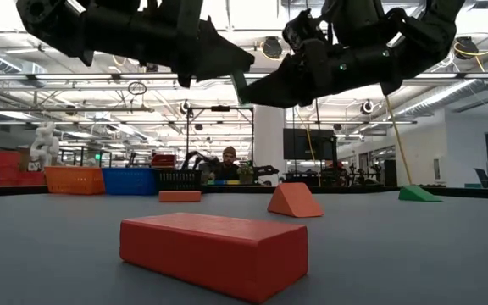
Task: Sort & place blocks by color
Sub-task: Put the green block into the black bin
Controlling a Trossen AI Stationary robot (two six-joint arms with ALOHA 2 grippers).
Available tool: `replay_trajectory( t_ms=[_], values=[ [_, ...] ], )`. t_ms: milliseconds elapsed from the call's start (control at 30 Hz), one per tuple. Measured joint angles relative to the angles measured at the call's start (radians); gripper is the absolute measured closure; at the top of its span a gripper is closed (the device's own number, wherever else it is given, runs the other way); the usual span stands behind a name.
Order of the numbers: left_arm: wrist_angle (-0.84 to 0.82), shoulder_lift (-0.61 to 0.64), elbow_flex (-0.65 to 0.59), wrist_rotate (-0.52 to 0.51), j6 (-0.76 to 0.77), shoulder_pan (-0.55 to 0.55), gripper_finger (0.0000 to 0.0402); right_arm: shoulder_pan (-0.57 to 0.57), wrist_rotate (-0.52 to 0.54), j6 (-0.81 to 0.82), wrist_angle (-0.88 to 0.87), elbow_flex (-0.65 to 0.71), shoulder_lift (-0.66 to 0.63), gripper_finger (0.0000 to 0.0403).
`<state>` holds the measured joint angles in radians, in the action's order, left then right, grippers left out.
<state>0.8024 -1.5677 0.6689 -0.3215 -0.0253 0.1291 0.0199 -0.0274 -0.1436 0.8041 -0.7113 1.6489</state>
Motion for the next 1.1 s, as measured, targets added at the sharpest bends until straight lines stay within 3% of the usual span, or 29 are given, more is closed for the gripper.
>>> replay_trajectory(
  t_ms=[133,300,567,1100],
  values=[
    [-0.036,0.060,-0.001,-0.020,-0.004,0.000,0.0296,0.012,0.001,0.000,-0.052,0.000,-0.001,0.0230],
    [-0.133,0.125,-0.001,-0.122,-0.022,-0.004,0.0296,0.014,0.006,0.000,-0.067,0.000,-0.001,0.0196],
    [-0.227,0.209,-0.001,-0.152,0.001,-0.086,0.0296,0.014,0.087,-0.028,-0.099,0.000,-0.005,0.0164],
    [-0.407,0.216,-0.001,-0.148,0.127,-0.499,0.0296,0.013,0.085,-0.084,-0.074,0.000,-0.013,0.0167]
  ],
)
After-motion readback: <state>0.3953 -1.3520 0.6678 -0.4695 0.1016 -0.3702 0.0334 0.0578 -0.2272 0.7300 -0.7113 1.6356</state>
